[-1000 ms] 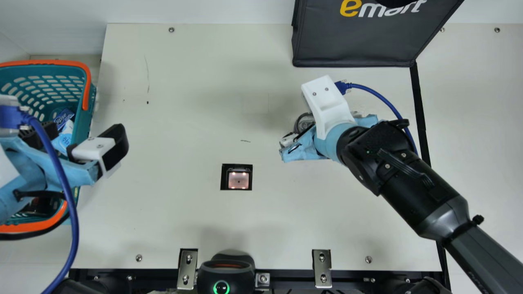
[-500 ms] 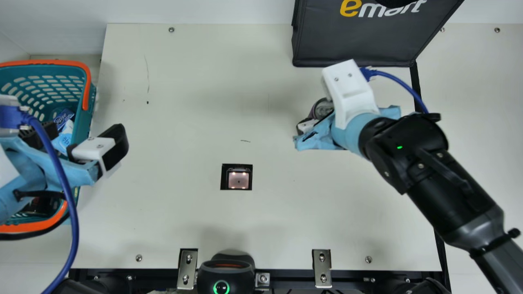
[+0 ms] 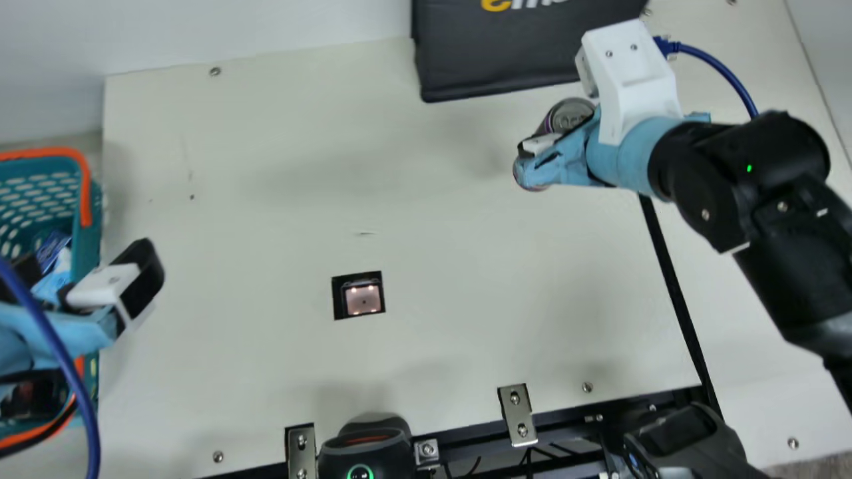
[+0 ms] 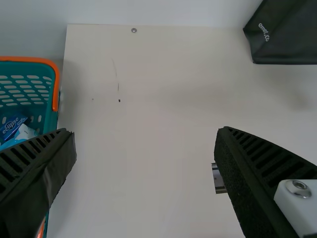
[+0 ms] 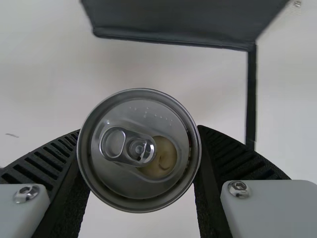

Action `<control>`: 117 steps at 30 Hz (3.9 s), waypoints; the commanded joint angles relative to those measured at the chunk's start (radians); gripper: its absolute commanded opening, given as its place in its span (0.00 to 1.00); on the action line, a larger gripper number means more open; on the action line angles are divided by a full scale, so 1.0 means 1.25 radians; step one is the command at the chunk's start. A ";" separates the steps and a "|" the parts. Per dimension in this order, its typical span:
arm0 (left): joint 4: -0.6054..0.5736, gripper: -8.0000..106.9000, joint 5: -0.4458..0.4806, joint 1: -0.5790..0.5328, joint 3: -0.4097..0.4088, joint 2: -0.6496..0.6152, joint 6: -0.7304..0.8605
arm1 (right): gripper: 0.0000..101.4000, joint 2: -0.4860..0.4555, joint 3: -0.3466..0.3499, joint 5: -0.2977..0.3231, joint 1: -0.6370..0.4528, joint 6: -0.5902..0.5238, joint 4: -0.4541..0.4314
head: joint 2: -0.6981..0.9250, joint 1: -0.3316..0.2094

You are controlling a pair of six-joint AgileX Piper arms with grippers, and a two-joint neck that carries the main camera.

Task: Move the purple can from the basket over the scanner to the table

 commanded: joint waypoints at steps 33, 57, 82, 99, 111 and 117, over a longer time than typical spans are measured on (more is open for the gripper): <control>0.000 0.85 0.000 0.000 0.000 0.000 0.000 | 0.00 0.189 -0.162 -0.004 -0.652 -0.389 0.165 | -0.094 -0.023; 0.000 0.85 0.000 0.000 0.000 0.000 0.000 | 0.00 0.617 -0.599 0.064 -0.673 -0.421 0.184 | -0.094 -0.023; 0.000 0.85 0.000 0.000 0.000 0.000 0.000 | 0.00 0.749 -0.735 0.132 -0.670 -0.438 0.191 | -0.094 -0.023; 0.000 0.85 0.000 0.000 0.000 0.000 0.000 | 0.56 0.733 -0.695 0.107 -0.657 -0.447 0.168 | -0.094 -0.023; 0.000 0.85 0.000 0.000 0.000 0.000 0.000 | 0.94 0.679 -0.621 0.038 -0.640 -0.452 0.115 | -0.094 -0.023; 0.000 0.85 0.000 0.000 0.000 0.000 0.000 | 0.94 0.629 -0.571 -0.009 -0.641 -0.457 0.099 | -0.094 -0.023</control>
